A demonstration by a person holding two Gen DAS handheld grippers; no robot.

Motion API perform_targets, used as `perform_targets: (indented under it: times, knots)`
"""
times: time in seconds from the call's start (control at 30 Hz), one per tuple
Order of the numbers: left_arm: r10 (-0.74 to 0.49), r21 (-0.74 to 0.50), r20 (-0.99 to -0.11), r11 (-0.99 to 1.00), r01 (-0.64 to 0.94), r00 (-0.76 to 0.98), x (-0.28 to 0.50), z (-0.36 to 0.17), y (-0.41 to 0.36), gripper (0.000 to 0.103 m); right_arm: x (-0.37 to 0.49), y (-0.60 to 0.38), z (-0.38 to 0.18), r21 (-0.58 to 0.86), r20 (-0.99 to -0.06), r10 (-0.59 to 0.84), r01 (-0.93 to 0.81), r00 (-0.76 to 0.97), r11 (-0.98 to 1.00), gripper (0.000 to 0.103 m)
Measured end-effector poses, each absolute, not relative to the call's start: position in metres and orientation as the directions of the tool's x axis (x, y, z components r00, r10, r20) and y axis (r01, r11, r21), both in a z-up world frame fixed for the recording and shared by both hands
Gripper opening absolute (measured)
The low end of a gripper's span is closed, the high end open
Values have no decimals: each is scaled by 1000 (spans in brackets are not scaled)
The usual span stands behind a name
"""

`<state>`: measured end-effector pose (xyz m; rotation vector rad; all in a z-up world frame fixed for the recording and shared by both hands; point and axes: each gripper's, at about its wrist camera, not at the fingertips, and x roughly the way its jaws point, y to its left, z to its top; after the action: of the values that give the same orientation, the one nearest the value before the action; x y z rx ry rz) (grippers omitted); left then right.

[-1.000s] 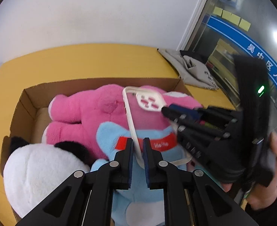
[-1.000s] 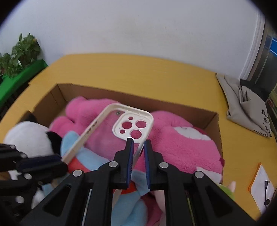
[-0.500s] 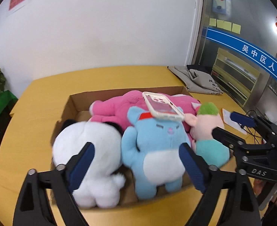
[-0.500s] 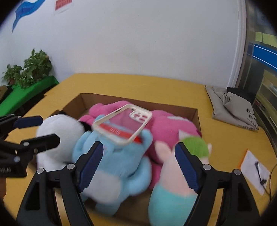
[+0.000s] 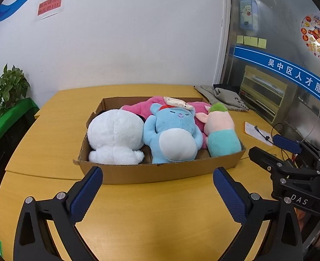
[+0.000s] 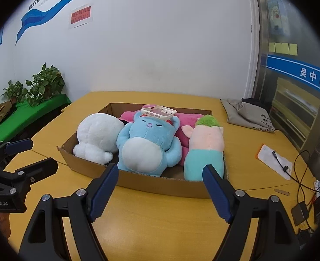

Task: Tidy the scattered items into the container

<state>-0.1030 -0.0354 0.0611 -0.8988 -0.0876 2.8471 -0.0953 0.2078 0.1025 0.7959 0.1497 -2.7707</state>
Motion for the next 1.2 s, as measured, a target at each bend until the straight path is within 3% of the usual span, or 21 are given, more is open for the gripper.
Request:
perform_targets:
  times: [1.2]
  knots:
    - [173, -125, -570, -985, -123, -803, -99, 53, -35, 103, -88, 207, 90, -37, -553, -205, 269, -808, -962, 79]
